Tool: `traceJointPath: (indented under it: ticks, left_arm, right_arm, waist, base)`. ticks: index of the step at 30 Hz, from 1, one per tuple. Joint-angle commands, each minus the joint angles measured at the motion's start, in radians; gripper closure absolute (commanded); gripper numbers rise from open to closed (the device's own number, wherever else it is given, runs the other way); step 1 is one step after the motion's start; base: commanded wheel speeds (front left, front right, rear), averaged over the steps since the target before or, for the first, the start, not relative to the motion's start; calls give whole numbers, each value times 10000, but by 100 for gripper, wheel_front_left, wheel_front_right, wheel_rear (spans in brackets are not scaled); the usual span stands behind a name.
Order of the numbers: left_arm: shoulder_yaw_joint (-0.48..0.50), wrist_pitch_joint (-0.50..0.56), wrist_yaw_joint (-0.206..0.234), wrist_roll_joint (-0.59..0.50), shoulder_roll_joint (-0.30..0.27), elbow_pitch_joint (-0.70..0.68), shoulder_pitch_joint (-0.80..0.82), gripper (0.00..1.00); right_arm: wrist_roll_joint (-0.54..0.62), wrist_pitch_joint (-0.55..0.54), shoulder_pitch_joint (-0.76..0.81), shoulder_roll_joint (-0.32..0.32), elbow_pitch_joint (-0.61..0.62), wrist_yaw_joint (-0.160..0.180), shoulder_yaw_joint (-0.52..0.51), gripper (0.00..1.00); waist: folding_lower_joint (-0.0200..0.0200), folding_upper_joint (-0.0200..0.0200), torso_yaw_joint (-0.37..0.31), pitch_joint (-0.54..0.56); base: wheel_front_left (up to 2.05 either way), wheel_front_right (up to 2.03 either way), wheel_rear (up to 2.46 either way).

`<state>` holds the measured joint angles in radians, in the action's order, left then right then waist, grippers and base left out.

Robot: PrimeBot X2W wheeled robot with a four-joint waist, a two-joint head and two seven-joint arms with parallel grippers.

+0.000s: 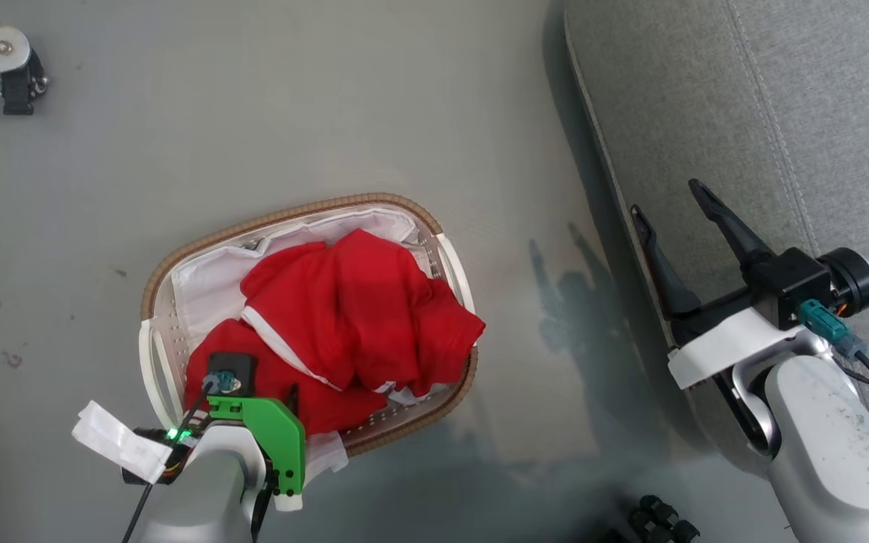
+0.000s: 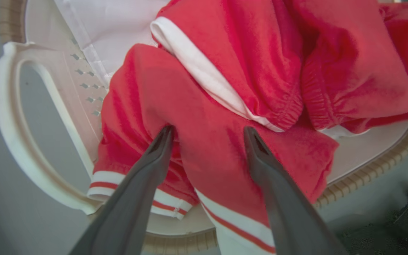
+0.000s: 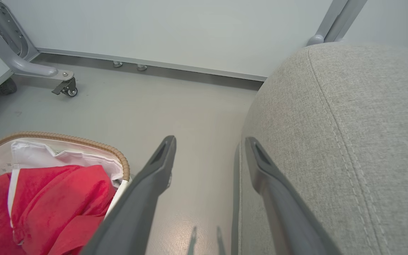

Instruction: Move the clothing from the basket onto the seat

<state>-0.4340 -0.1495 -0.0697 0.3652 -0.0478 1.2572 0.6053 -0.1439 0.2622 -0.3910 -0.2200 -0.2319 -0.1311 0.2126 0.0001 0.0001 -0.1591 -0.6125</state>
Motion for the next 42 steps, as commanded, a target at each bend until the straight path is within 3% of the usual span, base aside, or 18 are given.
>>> traceJointPath:
  ticks: [1, 11, 12, 13, 15, 24, 34, 42]
  left_arm:
    - [-35, 110, 114, 86, -56, 45, 218, 0]
    - [-342, 591, 83, 547, -56, 224, 664, 0]
    - [-366, 650, 58, 605, -57, 232, 690, 6]
    - [-415, 638, 18, 627, -54, 228, 706, 31]
    - [-498, 586, 42, 682, -51, 230, 759, 100]
    - [-695, -27, 188, 852, -57, 290, 387, 100]
    - [-715, -885, -56, 1369, -54, 216, -557, 100]
    - [-1024, -1163, -183, 1832, -52, -594, -1391, 100]
  right_arm:
    - [33, 41, -160, -26, 109, 8, -34, 0]
    - [133, 33, -498, 59, 555, 8, -25, 0]
    - [130, 33, -529, 63, 565, 8, 4, 0]
    - [126, 33, -548, 73, 561, 6, 35, 0]
    - [106, 33, -568, 109, 558, 8, 37, 0]
    - [14, 33, -376, 342, 273, 8, 93, 0]
    - [-76, 32, 264, 484, -89, 8, 80, 0]
    - [-259, 33, 863, 565, -428, 8, -101, 0]
  waist:
    - [-1, -1, 18, -291]
    - [-1, -1, 6, -954]
    - [-1, -1, -11, -977]
    - [-1, -1, -34, -984]
    - [-1, -1, -93, -972]
    - [-1, -1, -220, -133]
    - [-1, -1, -43, 1614]
    - [-1, -1, 235, 2914]
  base:
    - [0, 0, 0]
    - [0, 0, 0]
    - [0, 0, 0]
    - [0, 0, 0]
    - [0, 0, 0]
    - [0, 0, 0]
    - [0, 0, 0]
    - [0, 0, 0]
